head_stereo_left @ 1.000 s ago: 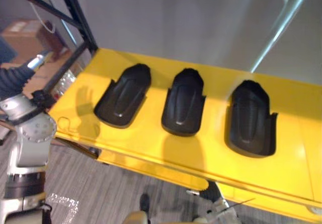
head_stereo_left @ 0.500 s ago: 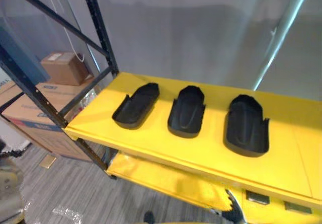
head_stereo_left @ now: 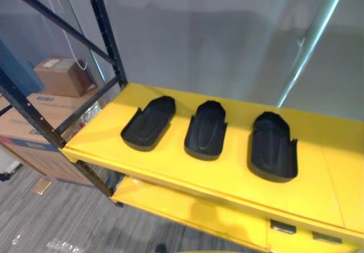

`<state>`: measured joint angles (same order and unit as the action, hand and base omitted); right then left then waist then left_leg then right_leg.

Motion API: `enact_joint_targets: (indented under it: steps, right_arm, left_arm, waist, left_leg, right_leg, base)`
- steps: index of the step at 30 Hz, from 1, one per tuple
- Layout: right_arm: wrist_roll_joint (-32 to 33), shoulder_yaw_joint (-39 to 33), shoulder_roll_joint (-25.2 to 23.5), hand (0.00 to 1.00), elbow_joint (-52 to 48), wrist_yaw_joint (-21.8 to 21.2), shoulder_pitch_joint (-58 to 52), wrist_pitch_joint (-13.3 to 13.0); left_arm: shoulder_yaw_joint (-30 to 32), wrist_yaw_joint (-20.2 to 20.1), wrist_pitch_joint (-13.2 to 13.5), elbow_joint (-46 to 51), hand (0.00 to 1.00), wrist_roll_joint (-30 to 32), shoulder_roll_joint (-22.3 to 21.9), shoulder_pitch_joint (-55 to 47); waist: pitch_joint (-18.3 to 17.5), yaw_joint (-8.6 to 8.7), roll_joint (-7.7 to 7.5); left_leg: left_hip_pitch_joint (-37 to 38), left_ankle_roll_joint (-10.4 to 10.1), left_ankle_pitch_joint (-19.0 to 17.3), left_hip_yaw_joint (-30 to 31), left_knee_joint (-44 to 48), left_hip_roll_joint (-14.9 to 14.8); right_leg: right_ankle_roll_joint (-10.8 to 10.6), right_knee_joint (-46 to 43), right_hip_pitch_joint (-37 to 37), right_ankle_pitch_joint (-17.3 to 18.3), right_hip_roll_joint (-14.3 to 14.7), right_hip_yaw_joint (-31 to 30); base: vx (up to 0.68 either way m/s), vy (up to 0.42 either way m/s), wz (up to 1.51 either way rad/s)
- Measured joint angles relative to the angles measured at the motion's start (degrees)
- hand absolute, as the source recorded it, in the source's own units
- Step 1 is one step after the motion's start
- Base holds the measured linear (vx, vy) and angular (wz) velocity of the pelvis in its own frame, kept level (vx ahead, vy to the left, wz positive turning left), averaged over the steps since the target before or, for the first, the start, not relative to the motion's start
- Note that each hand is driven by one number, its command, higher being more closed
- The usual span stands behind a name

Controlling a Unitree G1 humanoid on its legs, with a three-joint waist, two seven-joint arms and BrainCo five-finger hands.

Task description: Walk over and take plastic housings, then place them on the shelf

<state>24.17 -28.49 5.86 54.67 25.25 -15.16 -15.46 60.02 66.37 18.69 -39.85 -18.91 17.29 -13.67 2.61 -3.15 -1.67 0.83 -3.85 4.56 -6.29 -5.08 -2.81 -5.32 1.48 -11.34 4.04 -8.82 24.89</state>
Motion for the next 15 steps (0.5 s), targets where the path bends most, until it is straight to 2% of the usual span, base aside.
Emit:
enact_joint_targets:
  steps: [1,2,3,6,7,8,9,10,11,12,13,15]
  right_arm:
    - [1.08,-2.81,0.03,0.00,-0.08,2.06,0.74,-1.39]
    - [2.13,-7.62,0.13,0.00,-0.23,5.93,1.74,-4.48]
    - [2.12,-8.94,0.15,0.00,-0.38,6.67,2.03,-5.01]
    - [0.83,-18.03,0.63,0.00,-5.99,13.78,4.19,-10.04]
    - [-1.39,-20.23,1.52,0.00,-9.83,17.15,4.41,-11.49]
    - [-3.42,-21.18,2.16,0.00,-11.92,19.69,4.68,-11.87]
    - [-9.09,-23.64,3.71,0.00,-16.77,26.44,5.48,-11.76]
    - [-14.55,-26.42,5.43,0.00,-22.39,33.28,6.57,-11.46]
    - [-17.88,-27.60,6.30,0.00,-25.48,37.44,7.12,-10.99]
    - [-23.57,-29.25,7.98,0.00,-31.11,43.41,8.51,-10.42]
    - [-28.08,-29.91,9.61,0.00,-36.11,47.17,9.88,-10.47]
    - [-33.66,-29.75,12.37,0.00,-42.31,48.71,11.79,-10.63]
  left_arm:
    - [-0.04,-2.13,-0.01,-2.76,0.00,-2.14,-0.43,-0.07]
    - [-0.29,-8.69,-0.13,-5.91,0.00,-5.89,-1.35,-0.23]
    - [-0.52,-10.37,-0.08,-6.41,0.00,-6.55,-1.65,-0.37]
    - [-5.97,-23.70,-0.30,-8.28,0.00,-10.23,-5.40,-2.87]
    - [-9.65,-29.65,-0.48,-8.33,0.00,-10.68,-7.00,-3.85]
    - [-11.48,-33.39,-0.89,-8.25,0.00,-11.18,-7.78,-4.33]
    - [-15.17,-40.18,-2.69,-7.98,0.00,-11.64,-9.06,-5.02]
    - [-18.47,-45.15,-4.95,-7.96,0.00,-11.49,-9.82,-5.14]
    - [-19.50,-47.79,-6.27,-7.95,0.00,-11.56,-10.11,-5.31]
    - [-21.01,-51.74,-8.78,-7.97,0.00,-11.86,-10.25,-5.50]
    - [-21.94,-55.04,-10.72,-8.02,0.00,-12.25,-10.25,-5.50]
    - [-24.57,-59.21,-13.27,-8.12,0.00,-12.25,-10.12,-5.56]
  waist:
    - [0.03,0.02,-0.05]
    - [0.10,0.22,0.02]
    - [0.15,0.34,0.07]
    - [0.69,1.02,0.25]
    - [0.82,1.11,0.48]
    - [1.05,1.13,0.68]
    - [1.14,1.58,0.75]
    - [1.31,2.23,0.95]
    - [1.37,2.66,1.04]
    - [1.39,3.65,0.98]
    - [1.40,4.26,0.74]
    - [2.10,4.36,-0.15]
  left_leg:
    - [0.25,0.11,-0.14,-0.23,0.00,0.12]
    - [0.62,0.23,-0.30,-0.32,0.00,0.40]
    - [0.74,0.27,-0.35,-0.37,0.00,0.45]
    - [1.32,0.33,-0.86,-1.14,0.00,0.68]
    - [1.81,0.40,-1.06,-1.75,0.00,0.67]
    - [2.02,0.43,-1.16,-2.10,0.00,0.66]
    - [2.05,0.45,-1.27,-2.26,0.00,0.73]
    - [1.90,0.47,-1.24,-2.26,0.00,0.82]
    - [1.79,0.38,-1.19,-2.28,0.00,0.82]
    - [1.58,0.31,-1.08,-2.40,0.00,0.72]
    - [1.40,0.22,-1.10,-2.47,0.01,0.55]
    - [2.11,0.05,-1.05,-3.67,0.02,0.21]
  right_leg:
    - [0.00,-0.05,-0.15,0.15,-0.07,-0.13]
    - [-0.13,-0.20,-0.43,0.35,-0.18,-0.16]
    - [-0.04,-0.23,-0.53,0.41,-0.23,-0.18]
    - [-0.18,-0.86,-0.47,1.16,-0.73,-1.26]
    - [-0.22,-1.13,-0.17,1.34,-0.97,-1.50]
    - [-0.21,-1.24,-0.14,1.37,-1.04,-1.75]
    - [-0.11,-1.45,-0.02,1.55,-1.18,-1.91]
    - [-0.05,-2.01,0.29,1.70,-1.27,-1.88]
    - [-0.07,-2.26,0.39,1.71,-1.27,-1.87]
    - [-0.22,-2.57,0.81,1.62,-1.24,-1.97]
    - [-0.70,-3.01,1.23,1.33,-1.14,-2.04]
    - [-0.89,-2.97,1.25,1.20,-1.03,-3.10]
  base:
    - [0.01,-0.004,-0.07]
    - [0.01,-0.005,-0.05]
    - [0.02,-0.001,-0.06]
    - [0.01,0.014,-0.13]
    - [0.02,0.014,-0.19]
    - [0.03,0.012,-0.18]
    - [0.04,0.003,-0.08]
    - [0.03,-0.002,-0.02]
    - [0.05,-0.009,-0.01]
    - [0.07,-0.020,-0.02]
    - [0.07,-0.025,-0.06]
    - [0.07,-0.030,-0.23]
